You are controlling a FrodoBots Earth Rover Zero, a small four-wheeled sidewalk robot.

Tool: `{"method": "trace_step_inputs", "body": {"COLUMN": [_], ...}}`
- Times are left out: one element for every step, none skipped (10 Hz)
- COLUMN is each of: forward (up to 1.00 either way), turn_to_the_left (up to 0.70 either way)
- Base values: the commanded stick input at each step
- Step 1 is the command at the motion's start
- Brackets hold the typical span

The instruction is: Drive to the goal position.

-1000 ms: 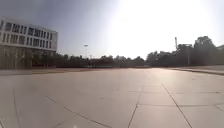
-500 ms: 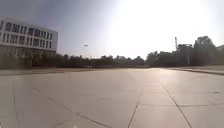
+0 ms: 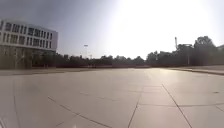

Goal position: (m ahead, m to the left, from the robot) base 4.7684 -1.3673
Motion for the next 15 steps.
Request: {"method": "trace_step_inputs", "body": {"forward": [0.06, 0.07, 0.07, 0.07, 0.07, 0.07, 0.07, 0.07, 0.07, 0.07, 0.07, 0.07, 0.07, 0.07, 0.07], "turn_to_the_left": [0.01, 0.01, 0.01, 0.01, 0.01, 0.01, 0.00, 0.00, 0.00, 0.00, 0.00, 0.00, 0.01, 0.00, 0.01]}}
